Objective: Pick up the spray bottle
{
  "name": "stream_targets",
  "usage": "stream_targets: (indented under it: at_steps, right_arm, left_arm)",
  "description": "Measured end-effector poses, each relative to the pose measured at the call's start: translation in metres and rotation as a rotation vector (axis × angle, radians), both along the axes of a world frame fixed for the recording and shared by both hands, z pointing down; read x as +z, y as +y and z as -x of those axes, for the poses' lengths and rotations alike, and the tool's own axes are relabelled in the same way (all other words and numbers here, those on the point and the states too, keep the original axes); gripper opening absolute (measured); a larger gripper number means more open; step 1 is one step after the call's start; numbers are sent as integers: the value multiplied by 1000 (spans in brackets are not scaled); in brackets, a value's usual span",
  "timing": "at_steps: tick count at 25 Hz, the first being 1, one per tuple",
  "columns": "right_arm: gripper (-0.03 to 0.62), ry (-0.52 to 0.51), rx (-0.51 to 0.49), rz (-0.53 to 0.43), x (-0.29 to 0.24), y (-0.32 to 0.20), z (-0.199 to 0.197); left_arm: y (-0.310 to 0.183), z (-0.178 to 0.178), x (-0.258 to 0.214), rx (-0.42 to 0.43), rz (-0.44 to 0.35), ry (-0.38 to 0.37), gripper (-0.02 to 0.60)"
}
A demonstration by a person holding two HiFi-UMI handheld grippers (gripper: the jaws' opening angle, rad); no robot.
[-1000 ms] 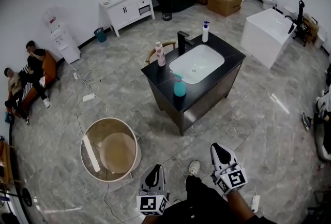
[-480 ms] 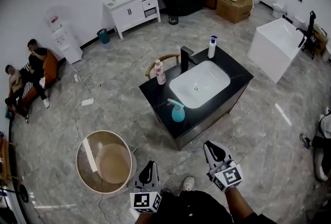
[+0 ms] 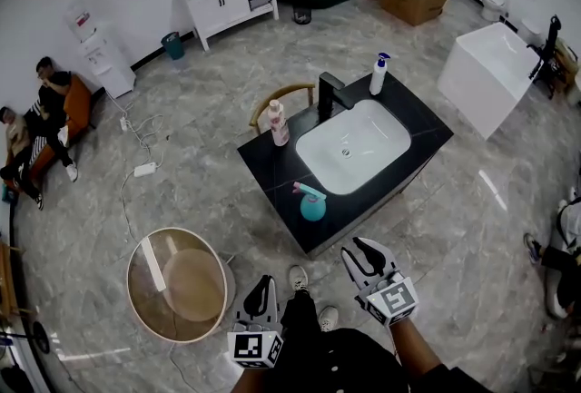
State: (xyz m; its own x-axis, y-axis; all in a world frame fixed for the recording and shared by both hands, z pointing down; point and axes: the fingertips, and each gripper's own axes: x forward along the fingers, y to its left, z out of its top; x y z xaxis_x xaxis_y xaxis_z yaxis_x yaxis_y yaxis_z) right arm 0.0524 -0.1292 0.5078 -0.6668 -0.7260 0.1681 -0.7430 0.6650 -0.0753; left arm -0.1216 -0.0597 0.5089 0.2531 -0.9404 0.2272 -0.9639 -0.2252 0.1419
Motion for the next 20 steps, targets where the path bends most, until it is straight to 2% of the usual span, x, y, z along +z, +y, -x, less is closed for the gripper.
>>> stream_targets:
  at_steps: [6,8,15,18,20]
  right_arm:
    - [217,31,-110,40,46,-67,29]
    - [238,49,-154,38,61,-95,43]
    - [261,123,-333,45,113,-157,89]
    - [261,118,-407,49,121,-166,105]
    - [261,100,-450,17,120,-171,115]
  left_arm:
    - [-51,5,2,65,-14,23,32]
    - [-65,5,7,96,-15,27,32]
    - [-97,13,49,132,97,59,32]
    - [-105,20,68,118,150,69,32]
    - [-110,26,79,105,177,78,32]
